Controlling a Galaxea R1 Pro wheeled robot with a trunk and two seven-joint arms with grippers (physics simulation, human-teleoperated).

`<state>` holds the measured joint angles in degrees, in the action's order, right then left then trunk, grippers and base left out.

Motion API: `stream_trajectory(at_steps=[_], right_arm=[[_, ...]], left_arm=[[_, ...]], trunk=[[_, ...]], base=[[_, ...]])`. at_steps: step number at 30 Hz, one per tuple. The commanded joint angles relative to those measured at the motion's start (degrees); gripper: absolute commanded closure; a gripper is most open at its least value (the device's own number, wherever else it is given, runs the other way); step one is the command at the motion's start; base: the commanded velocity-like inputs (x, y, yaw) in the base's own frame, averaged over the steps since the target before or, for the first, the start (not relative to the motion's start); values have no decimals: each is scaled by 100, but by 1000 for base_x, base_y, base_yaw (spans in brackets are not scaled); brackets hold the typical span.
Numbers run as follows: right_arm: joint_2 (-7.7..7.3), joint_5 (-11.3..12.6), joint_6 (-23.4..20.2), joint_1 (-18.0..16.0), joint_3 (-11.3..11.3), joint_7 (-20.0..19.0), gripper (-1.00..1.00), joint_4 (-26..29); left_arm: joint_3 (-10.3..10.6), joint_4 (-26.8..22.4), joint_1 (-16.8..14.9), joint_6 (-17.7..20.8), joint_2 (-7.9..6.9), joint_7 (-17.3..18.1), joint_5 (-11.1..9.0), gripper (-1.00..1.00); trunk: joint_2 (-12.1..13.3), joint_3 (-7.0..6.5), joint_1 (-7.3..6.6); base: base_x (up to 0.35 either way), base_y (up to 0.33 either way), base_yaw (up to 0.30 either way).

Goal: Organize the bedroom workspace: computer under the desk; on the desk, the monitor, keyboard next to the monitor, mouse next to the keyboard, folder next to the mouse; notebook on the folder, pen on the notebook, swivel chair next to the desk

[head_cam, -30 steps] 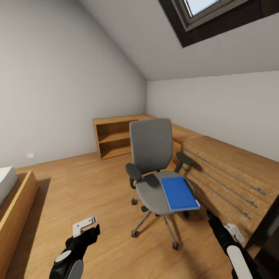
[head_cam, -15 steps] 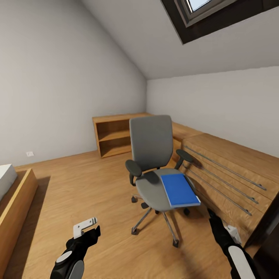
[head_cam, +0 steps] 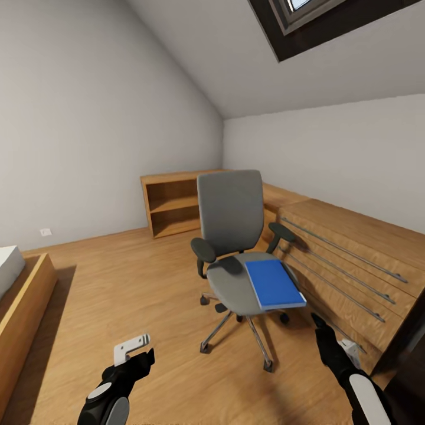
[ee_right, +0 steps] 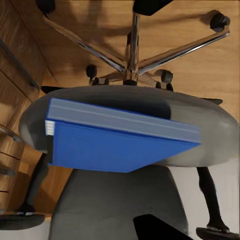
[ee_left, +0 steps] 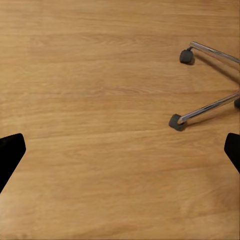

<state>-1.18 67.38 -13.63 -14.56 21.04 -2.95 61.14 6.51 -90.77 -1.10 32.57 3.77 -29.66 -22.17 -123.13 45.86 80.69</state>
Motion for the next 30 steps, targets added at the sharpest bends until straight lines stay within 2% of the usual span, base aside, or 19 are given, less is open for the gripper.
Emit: stream_trajectory(at_steps=[1,12,15,16,19,21,25,27,30], right_arm=[[2,19,-29,-4,14,-92,-100,3],[-48,-38,-9,-2,20,-330,-100,-68],[-103,-33,-10,-3,27,-464,-100,-157],[-207,0,-41,-2,29,-704,-100,-273],[-285,32,-86,-3,27,-877,-100,-356],[-365,71,-222,-3,31,-1126,-100,-443],[-429,173,-423,-3,102,-1455,-100,-722],[-594,469,-612,-3,198,-1662,-100,-1039],[-599,513,-650,-3,205,-1677,-100,-1057]], left_arm=[[4,-8,-4,10,-5,-57,-60,-100],[5,-2,-4,19,-7,-58,-59,-100],[7,-4,-4,20,-2,-58,-59,-100],[8,-3,-4,21,0,-58,-60,-100],[8,-2,-4,21,0,-58,-60,-100],[8,-3,-4,21,1,-58,-60,-100],[8,-2,-4,21,1,-58,-60,-100],[8,14,-4,21,1,-58,-60,-100],[14,90,-4,21,2,-58,-53,-100]], trunk=[[-44,24,22],[-485,222,263],[-606,276,329],[-646,294,351],[-766,347,417],[-846,383,461],[-1007,455,549],[-1087,491,593],[-1087,491,593]], base=[[0,0,0],[0,0,0],[0,0,0],[0,0,0],[0,0,0],[0,0,0],[0,0,0],[0,0,0],[0,0,0]])
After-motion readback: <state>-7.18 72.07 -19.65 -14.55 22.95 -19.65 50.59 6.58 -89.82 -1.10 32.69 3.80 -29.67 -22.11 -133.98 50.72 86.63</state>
